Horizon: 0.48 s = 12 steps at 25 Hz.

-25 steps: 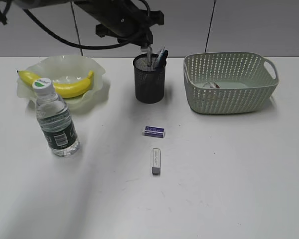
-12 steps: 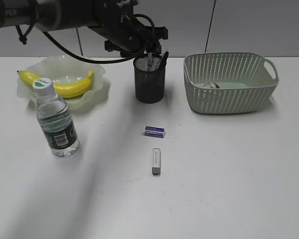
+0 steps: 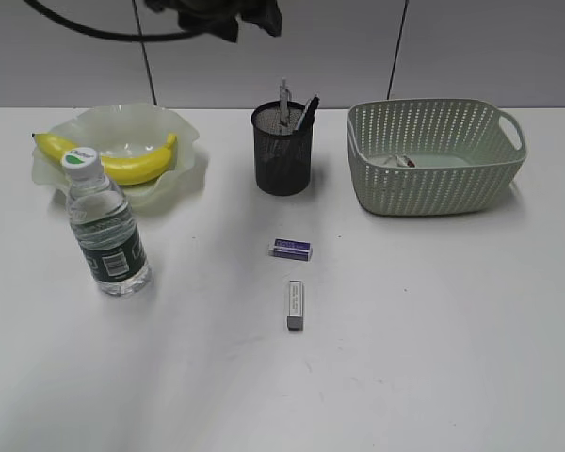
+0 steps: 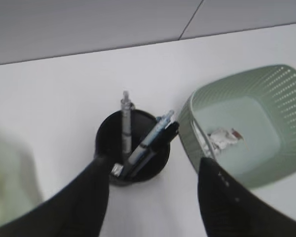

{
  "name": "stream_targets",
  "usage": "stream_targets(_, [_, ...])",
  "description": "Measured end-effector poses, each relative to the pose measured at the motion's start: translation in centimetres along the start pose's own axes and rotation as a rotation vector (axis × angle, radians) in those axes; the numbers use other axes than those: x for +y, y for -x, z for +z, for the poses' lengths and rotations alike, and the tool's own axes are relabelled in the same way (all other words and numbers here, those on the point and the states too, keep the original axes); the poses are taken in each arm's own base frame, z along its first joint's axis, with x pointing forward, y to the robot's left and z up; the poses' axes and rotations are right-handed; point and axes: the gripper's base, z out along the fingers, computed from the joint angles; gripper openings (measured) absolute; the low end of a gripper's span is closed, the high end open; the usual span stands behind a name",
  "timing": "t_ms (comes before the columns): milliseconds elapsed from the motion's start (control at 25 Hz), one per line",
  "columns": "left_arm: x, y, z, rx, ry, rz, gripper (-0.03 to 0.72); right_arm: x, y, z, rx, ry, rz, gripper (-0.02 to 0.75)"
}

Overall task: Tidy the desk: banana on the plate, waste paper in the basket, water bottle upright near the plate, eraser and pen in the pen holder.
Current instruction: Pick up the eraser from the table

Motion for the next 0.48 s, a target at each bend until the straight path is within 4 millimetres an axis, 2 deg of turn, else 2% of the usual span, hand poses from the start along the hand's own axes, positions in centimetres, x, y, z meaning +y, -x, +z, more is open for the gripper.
stream_targets(200, [-0.3,0.9,-10.0,0.045,0.107,0.094,0.395,0.0,0.0,0.0,0.0,0.0,0.0,0.391])
stream_targets(320, [-0.3,1.0,-16.9,0.008,0.171,0.13,0.379,0.0,0.0,0.0,0.0,0.0,0.0,0.391])
stream_targets(480, [-0.1,0.5,-24.5,-0.091,0.215,0.151,0.376,0.0,0.0,0.0,0.0,0.0,0.0,0.391])
